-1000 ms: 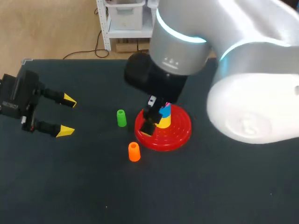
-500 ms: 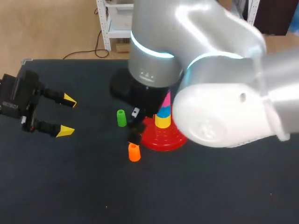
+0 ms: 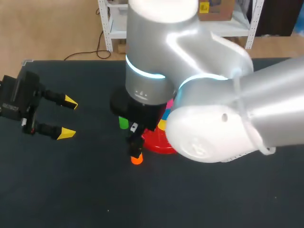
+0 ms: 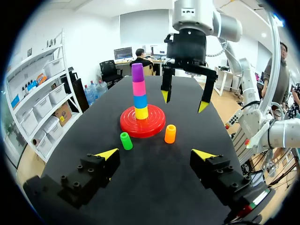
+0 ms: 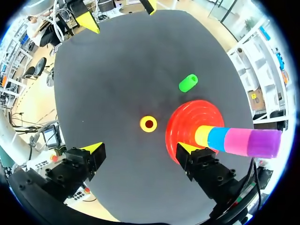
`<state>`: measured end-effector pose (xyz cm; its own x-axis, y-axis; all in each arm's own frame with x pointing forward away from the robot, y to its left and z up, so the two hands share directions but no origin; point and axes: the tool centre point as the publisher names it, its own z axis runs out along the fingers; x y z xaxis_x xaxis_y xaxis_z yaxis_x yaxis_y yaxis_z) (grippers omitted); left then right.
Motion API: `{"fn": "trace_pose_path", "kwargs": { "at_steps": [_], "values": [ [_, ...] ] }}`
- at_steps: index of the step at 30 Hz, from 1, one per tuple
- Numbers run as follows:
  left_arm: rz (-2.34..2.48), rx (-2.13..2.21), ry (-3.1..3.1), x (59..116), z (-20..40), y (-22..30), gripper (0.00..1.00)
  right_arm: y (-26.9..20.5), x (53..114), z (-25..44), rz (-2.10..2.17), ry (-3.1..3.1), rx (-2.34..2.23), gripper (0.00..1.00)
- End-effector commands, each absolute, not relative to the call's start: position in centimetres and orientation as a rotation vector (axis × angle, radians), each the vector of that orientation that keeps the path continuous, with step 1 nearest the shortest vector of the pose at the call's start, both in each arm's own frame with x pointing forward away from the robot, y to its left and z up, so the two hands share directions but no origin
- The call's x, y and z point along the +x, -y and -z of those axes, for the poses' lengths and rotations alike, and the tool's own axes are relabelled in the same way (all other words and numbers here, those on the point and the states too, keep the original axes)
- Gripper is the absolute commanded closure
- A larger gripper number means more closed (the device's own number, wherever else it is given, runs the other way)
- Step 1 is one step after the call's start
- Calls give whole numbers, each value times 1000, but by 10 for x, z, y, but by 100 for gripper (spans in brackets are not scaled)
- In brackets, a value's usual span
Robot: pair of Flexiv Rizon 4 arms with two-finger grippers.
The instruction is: Pick up and stack the cylinders on the red base in this order: pink,purple,orange,green
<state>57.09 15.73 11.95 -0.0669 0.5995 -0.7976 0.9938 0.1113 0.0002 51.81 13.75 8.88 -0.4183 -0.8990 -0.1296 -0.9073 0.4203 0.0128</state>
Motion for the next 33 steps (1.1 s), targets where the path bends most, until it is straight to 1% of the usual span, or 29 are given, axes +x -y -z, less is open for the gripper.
{"fn": "trace_pose_path", "kwargs": {
  "at_steps": [1, 9, 33],
  "values": [
    [774, 1557, -1739, 570, -118, -158, 0, -146, 520, -79, -114, -2566, -1631, 0],
    [774, 1557, -1739, 570, -118, -158, 0, -152, 515, -59, -129, -2579, -1647, 0],
    [774, 1557, -1739, 570, -118, -158, 0, -160, 526, -22, -110, -2628, -1632, 0]
  ]
}}
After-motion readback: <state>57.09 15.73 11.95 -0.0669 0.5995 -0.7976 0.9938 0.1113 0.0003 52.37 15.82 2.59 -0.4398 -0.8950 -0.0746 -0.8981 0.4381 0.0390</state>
